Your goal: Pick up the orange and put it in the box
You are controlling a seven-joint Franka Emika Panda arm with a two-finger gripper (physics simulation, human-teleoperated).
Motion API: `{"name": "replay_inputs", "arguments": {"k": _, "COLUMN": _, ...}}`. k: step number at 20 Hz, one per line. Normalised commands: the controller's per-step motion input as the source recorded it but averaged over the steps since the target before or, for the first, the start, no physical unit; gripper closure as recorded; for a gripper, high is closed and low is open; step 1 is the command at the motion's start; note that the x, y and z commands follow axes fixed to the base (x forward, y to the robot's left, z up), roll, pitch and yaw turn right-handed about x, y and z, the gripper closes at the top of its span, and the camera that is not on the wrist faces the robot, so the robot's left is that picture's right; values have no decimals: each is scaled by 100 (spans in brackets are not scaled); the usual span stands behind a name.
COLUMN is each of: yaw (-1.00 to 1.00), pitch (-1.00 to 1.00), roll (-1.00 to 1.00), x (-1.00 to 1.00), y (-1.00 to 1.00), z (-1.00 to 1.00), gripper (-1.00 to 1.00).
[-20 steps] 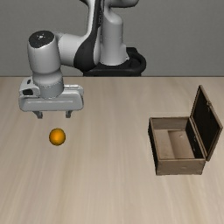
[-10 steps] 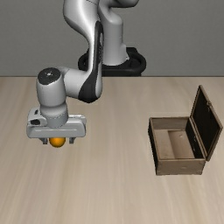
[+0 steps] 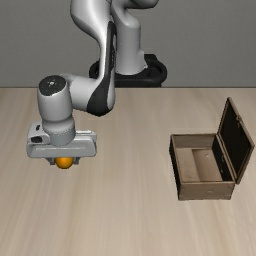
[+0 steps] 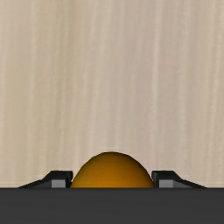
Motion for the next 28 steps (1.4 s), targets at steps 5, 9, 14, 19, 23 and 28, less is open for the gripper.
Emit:
{"name": "replay_inputs", "arguments": {"k": 5, "yaw": 0, "pitch": 0, "roll": 0, "x": 0, "y": 0, "z": 60, "gripper": 100}}
{"name": "replay_inputs", "arguments": {"k": 9, "yaw": 0, "pitch": 0, "roll": 0, "x": 0, "y": 0, "z": 100, "gripper": 100}}
{"name": "replay_inputs", "arguments": {"k": 14, "yaw": 0, "pitch": 0, "roll": 0, "x": 0, "y": 0, "z": 100, "gripper": 100}}
{"name": "replay_inputs", "arguments": {"k": 19, "yaw": 0, "pitch": 0, "roll": 0, "x": 0, "y": 0, "z": 100, "gripper": 100}}
{"name": "replay_inputs", "arguments": {"k": 23, "yaw": 0, "pitch": 0, "roll": 0, "x": 0, "y": 100, "z": 0, "gripper": 100}}
{"name": "replay_inputs", "arguments": {"k": 28, "yaw": 0, "pitch": 0, "roll": 0, "x": 0, "y": 100, "z": 0, "gripper": 100}}
